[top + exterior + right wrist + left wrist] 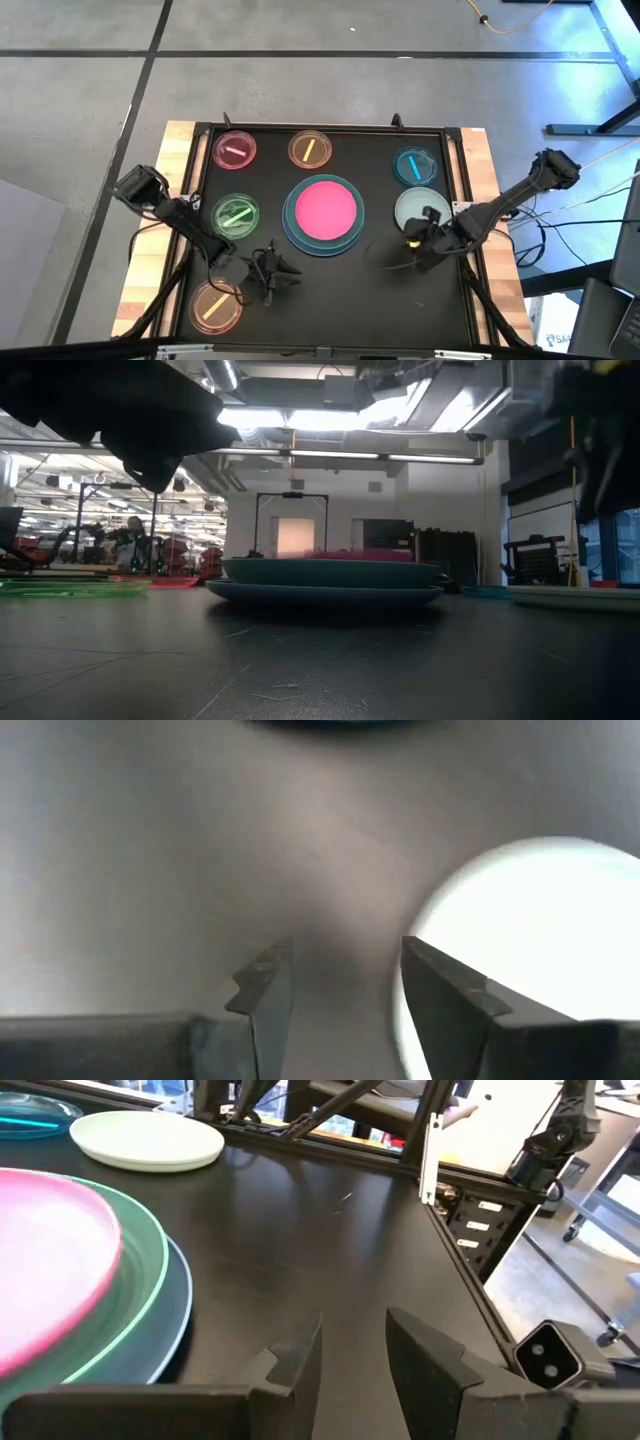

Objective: Stack plastic plates
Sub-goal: Stack the gray plate on top of the pink plate

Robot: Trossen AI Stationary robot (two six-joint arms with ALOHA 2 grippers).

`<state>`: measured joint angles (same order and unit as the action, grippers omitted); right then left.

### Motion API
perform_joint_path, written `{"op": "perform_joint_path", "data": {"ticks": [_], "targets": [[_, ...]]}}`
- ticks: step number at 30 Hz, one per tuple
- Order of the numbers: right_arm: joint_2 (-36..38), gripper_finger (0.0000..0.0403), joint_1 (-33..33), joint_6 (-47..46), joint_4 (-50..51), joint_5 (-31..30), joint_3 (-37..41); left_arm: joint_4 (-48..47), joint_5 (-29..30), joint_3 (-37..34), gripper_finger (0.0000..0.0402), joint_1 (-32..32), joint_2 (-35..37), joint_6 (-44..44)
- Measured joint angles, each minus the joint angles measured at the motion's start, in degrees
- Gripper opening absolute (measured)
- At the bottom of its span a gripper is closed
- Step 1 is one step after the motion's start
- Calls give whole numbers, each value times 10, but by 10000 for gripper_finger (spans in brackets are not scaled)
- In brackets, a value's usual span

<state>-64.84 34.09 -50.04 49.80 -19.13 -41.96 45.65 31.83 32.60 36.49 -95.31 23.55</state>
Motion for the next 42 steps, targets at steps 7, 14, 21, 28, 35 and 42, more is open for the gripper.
{"op": "perform_joint_path", "data": {"ticks": [7, 14, 21, 28, 35, 42], "targets": [[-5, 172, 4, -66, 4, -27, 64, 0, 1, 0, 106, -6, 0, 0], [-11, 172, -34, -65, -80, -35, 124, 0, 2, 0, 106, -10, 0, 0], [-11, 172, -79, -35, -146, -9, 168, -2, 2, 0, 106, -10, 0, -1], [-10, 139, -91, -22, -165, -11, 191, -1, -2, 0, 106, -20, 0, 2], [-10, 36, -89, -8, -171, -13, 193, -1, -19, 0, 106, -5, 0, 2], [-11, 14, -90, 49, -176, -38, 187, -1, -15, 0, 106, -8, 0, -8]]}}
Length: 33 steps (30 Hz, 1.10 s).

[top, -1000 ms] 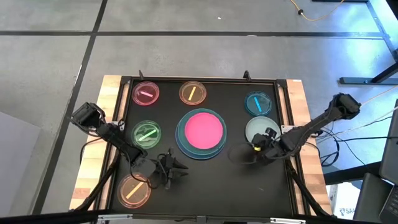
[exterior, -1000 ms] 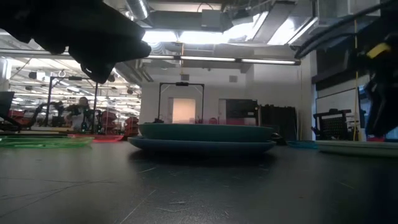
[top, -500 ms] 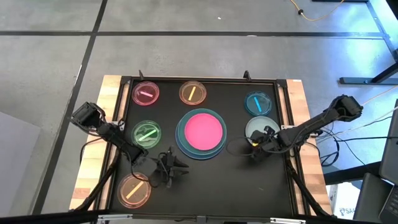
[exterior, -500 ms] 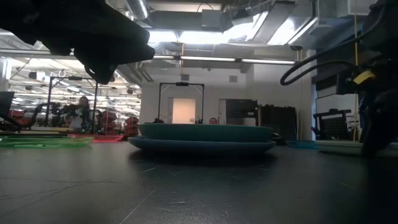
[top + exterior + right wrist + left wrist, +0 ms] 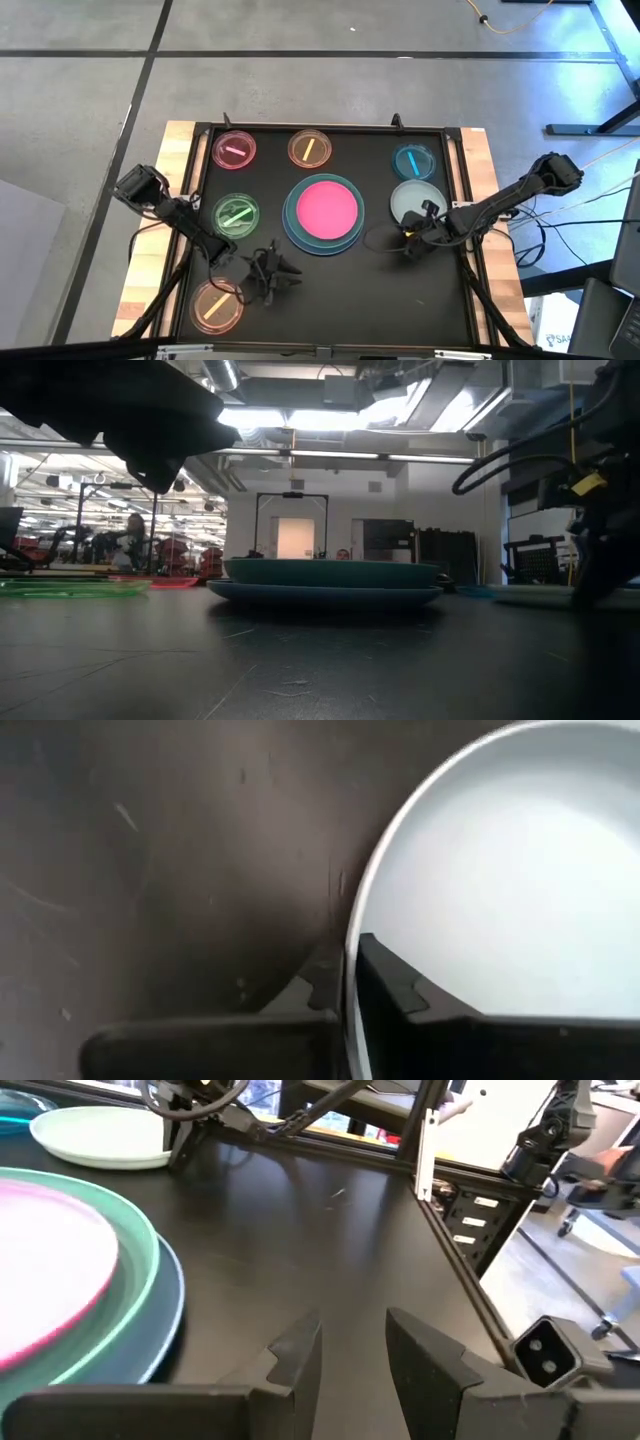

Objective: Stack plastic plates
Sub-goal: Stack the gray plate on top of the pink plate

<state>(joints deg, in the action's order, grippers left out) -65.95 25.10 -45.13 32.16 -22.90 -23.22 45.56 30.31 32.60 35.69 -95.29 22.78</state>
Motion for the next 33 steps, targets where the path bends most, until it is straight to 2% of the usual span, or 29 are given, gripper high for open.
{"op": "perform_joint_path", "data": {"ticks": [13, 21, 26, 33], "targets": [[0, 2, 0, 113, -44, -71, -94, 3, 2, 0, 106, -9, 0, -4], [-2, 1, 0, 275, -259, -94, -103, 2, 2, 0, 106, -7, 0, -4], [-39, 1, -2, 357, -383, -94, -103, 2, 2, 0, 106, -7, 0, -7], [-141, 1, -49, 423, -548, -24, -104, 2, 2, 0, 106, -8, 0, -9]]}}
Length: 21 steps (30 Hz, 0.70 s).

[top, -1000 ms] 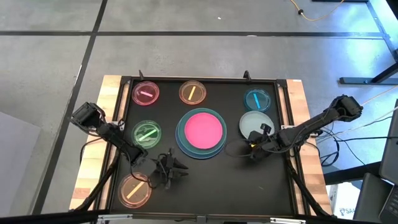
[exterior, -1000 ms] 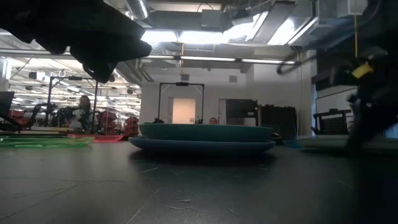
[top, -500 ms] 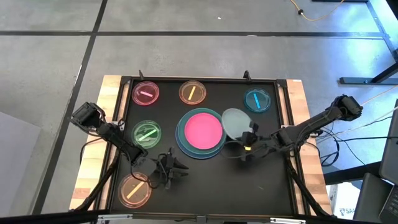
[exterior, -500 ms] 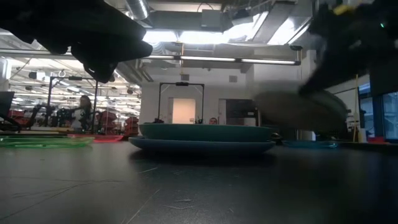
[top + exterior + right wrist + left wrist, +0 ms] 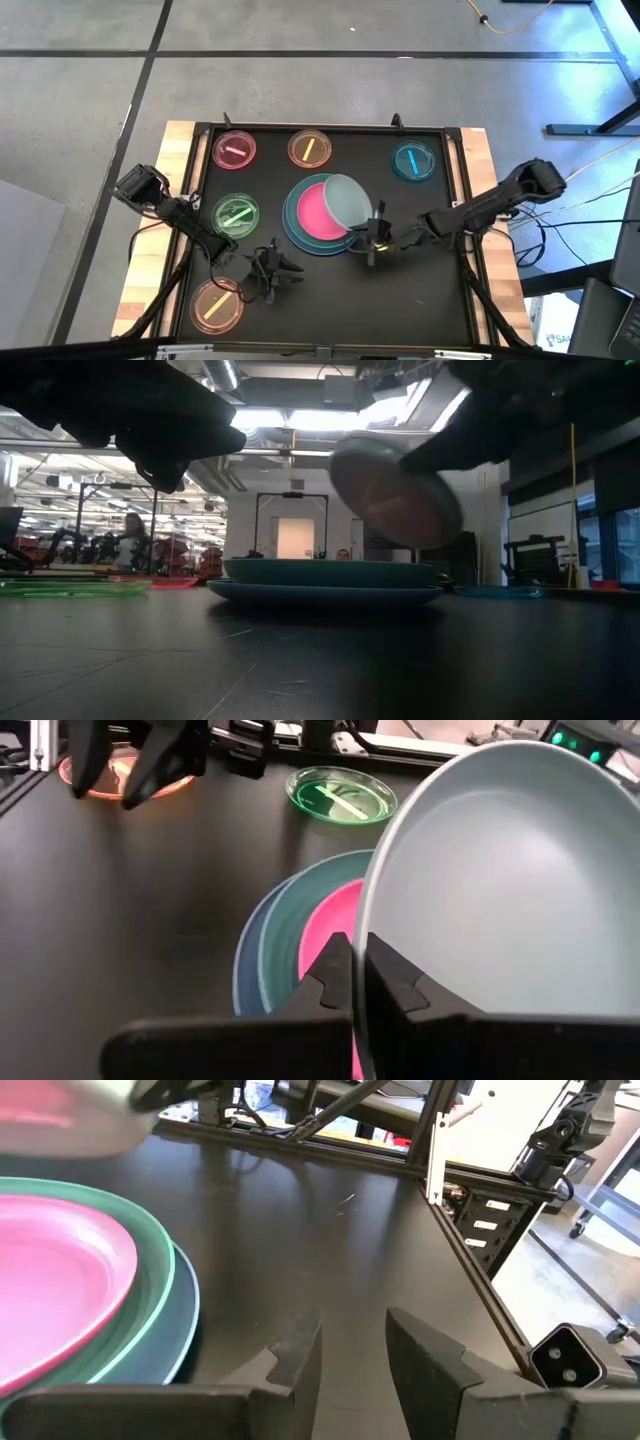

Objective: Stack plastic plates
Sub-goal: Stack the gray plate on top of the pink plate

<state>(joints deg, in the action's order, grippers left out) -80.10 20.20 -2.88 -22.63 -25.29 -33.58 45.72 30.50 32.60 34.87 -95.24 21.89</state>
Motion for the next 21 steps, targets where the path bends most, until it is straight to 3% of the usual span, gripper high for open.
{"op": "perform_joint_path", "data": {"ticks": [5, 16, 21], "targets": [[-70, 1, -39, 9, -85, 50, 0, 0, 0, 0, 106, 0, 0, 0], [-150, 1, -68, 3, -90, 93, -31, 2, -1, 0, 106, 0, 0, 6], [-173, 39, -68, -5, -85, 120, -36, 0, 0, 0, 106, 0, 0, 14]]}}
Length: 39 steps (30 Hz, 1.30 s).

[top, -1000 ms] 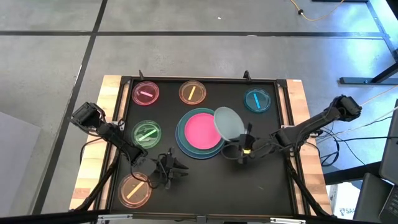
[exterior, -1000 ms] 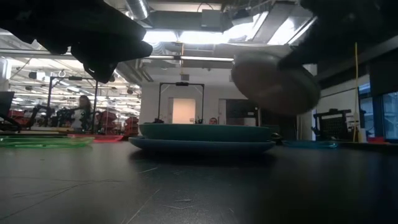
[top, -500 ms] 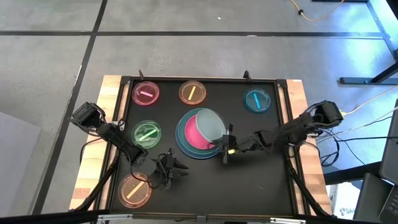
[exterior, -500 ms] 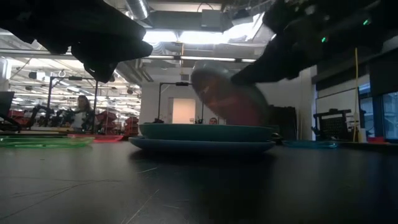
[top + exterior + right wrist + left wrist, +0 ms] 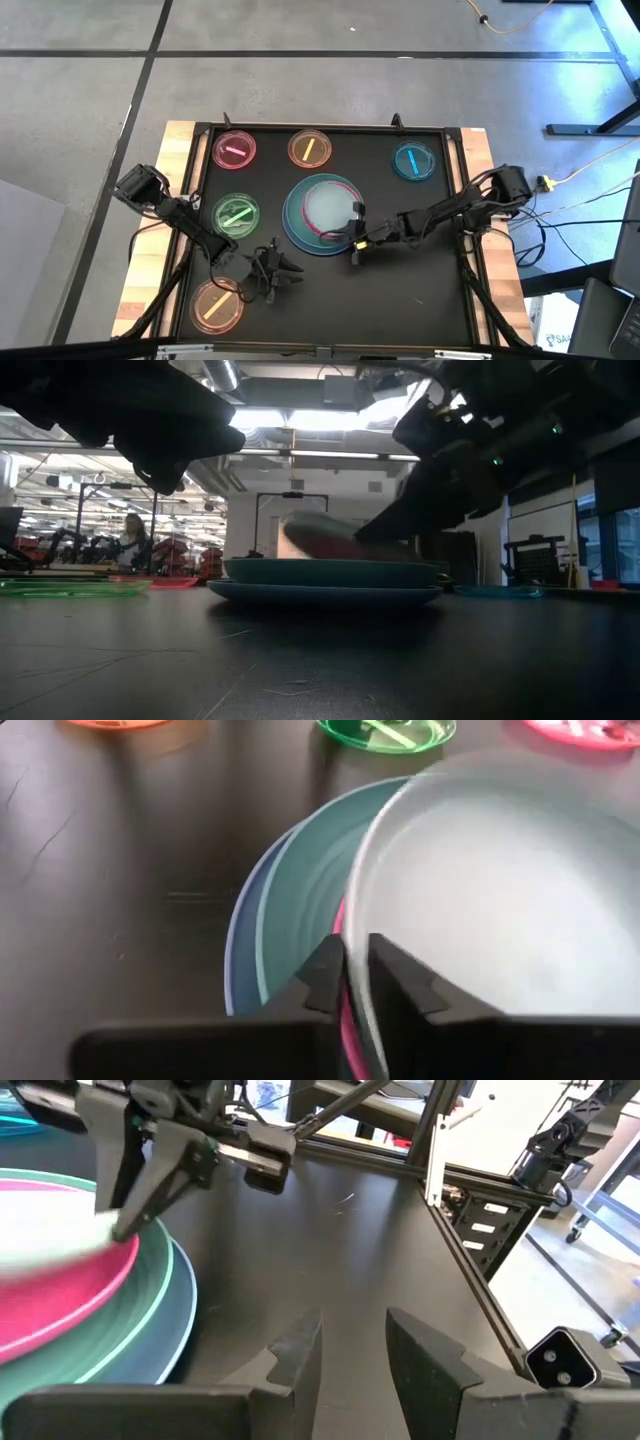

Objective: Stack plastic plates
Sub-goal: Stack the gray plate on top of the pink plate, then stack the green transparent plate on top of the gray plate

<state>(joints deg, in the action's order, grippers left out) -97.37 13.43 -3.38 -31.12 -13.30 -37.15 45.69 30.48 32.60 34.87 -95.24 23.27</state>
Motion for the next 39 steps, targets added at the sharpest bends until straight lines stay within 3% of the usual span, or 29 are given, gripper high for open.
{"op": "perform_joint_path", "data": {"ticks": [7, 11, 16, 23, 28, 39], "targets": [[20, 134, 4, 1, 0, 8, -18, -56, -13, 5, 106, 1, 33, 7], [62, 162, 24, 45, -13, 14, -28, -266, -15, 38, 106, 1, 95, 59], [99, 170, 59, 106, -42, -6, -28, -566, -12, 96, 106, 0, 154, 161], [108, 170, 80, 155, -70, -15, -33, -817, -26, 139, 106, 0, 167, 264], [108, 170, 75, 158, -61, -21, -43, -893, -43, 115, 106, 0, 167, 307], [108, 170, 75, 156, -49, -21, -42, -895, -26, 22, 106, 0, 167, 326]]}}
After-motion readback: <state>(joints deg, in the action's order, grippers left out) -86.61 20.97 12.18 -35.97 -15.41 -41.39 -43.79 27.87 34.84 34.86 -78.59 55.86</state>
